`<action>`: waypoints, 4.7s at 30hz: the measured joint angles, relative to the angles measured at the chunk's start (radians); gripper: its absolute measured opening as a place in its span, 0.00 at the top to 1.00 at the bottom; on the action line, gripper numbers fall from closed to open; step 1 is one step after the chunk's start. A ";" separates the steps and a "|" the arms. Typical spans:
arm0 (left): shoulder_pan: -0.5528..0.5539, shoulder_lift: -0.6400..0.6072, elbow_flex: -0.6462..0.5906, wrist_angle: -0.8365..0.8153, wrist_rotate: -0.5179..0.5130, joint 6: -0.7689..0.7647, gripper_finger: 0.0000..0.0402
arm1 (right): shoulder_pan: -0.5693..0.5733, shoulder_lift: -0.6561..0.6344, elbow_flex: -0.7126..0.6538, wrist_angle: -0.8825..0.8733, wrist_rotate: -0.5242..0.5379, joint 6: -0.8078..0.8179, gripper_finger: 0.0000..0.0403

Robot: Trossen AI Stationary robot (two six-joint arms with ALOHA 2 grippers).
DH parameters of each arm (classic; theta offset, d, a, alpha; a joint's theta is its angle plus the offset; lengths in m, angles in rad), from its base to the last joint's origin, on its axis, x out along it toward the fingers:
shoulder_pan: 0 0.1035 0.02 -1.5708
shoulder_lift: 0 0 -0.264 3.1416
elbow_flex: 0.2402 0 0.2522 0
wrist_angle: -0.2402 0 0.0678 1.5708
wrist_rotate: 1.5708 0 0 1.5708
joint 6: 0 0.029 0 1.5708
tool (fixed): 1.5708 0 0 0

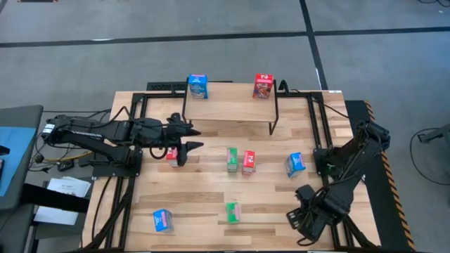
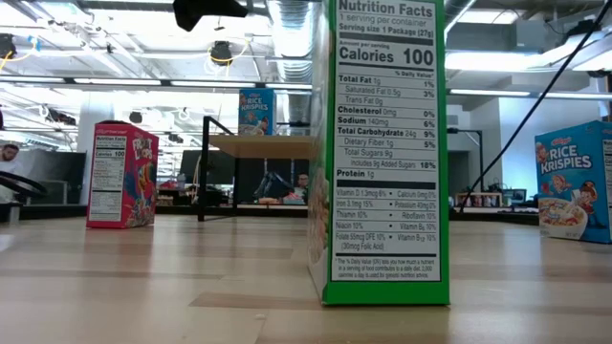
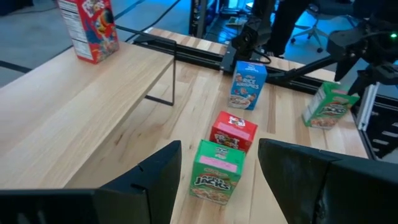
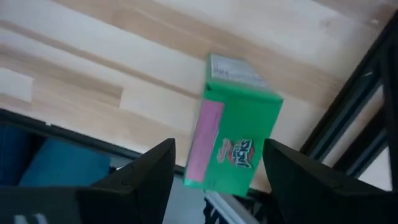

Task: Stack cereal on shelf
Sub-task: Put the bottom right green cereal box on the shelf

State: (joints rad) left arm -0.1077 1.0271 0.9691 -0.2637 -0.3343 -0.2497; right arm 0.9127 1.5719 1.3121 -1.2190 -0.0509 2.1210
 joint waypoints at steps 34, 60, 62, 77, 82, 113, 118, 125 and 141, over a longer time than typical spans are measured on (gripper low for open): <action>0.000 0.000 0.000 0.000 -0.011 0.005 0.49 | -0.005 0.052 -0.011 0.008 -0.034 0.018 0.50; 0.064 0.000 0.000 0.000 0.136 -0.024 0.39 | -0.119 0.051 0.147 -0.163 0.055 -0.218 0.55; 0.085 0.000 0.000 0.000 0.182 -0.024 0.35 | -0.142 0.051 0.165 -0.187 0.056 -0.268 0.55; 0.114 0.042 0.002 0.169 0.227 0.084 0.24 | -0.412 0.051 0.362 -0.254 0.185 -0.887 0.54; 0.114 0.088 0.000 0.185 0.227 0.088 0.24 | -0.519 0.051 0.434 -0.251 0.193 -1.096 0.55; 0.114 0.326 -0.001 0.449 0.480 0.039 0.24 | -0.732 0.051 0.539 0.068 0.183 -1.895 0.54; 0.114 0.349 0.000 0.468 0.491 0.026 0.24 | -0.732 0.051 0.539 0.082 0.183 -1.897 0.54; 0.114 0.351 0.000 0.458 0.539 0.024 0.24 | -0.732 0.051 0.539 0.107 0.183 -1.897 0.54; 0.114 0.351 0.000 0.447 0.564 0.043 0.36 | -0.732 0.051 0.538 0.157 0.183 -1.893 0.54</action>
State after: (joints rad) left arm 0.0067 1.3777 0.9691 0.1831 0.2297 -0.2065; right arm 0.1806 1.6226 1.8503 -1.0615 0.1322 0.2276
